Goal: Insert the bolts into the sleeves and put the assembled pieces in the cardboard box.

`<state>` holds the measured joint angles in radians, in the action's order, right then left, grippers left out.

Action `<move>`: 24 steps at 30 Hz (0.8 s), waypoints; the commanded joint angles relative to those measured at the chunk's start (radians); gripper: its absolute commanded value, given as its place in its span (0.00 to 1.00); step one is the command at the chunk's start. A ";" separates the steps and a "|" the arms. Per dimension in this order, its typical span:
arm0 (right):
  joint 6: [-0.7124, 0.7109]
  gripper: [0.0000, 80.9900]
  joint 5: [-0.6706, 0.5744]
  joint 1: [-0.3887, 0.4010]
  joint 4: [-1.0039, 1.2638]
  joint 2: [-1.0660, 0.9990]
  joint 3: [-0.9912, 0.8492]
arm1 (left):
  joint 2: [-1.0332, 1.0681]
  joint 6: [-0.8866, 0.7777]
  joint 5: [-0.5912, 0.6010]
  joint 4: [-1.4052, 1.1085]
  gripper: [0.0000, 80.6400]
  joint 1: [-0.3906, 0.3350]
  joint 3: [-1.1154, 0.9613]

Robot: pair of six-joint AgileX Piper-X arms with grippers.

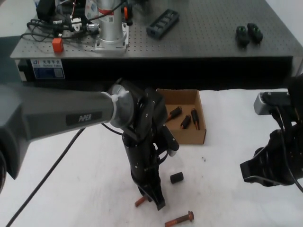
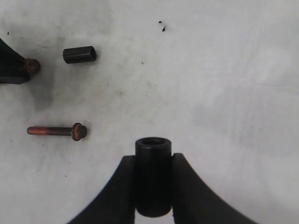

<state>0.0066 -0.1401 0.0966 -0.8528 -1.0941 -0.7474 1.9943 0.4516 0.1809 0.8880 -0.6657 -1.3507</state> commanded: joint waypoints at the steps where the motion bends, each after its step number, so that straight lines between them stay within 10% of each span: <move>1: -0.007 0.02 -0.011 -0.007 -0.002 0.011 -0.001 | 0.018 0.004 0.011 -0.020 0.00 -0.001 0.000; 8: -0.052 0.02 -0.176 -0.007 0.045 0.059 0.040 | -0.089 -0.206 0.033 -0.085 0.01 0.009 -0.040; 15: 0.187 0.02 -0.513 0.108 0.375 0.167 0.226 | -0.421 -0.706 0.360 -0.581 0.01 0.098 0.142; 24: 0.399 0.02 -0.404 0.305 0.877 0.140 0.277 | -0.641 -1.063 0.471 -1.062 0.01 0.103 0.407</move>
<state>0.3551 -0.5955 0.3851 -0.1309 -0.9492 -0.4681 1.3671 -0.5724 0.6365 -0.1272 -0.5621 -0.9423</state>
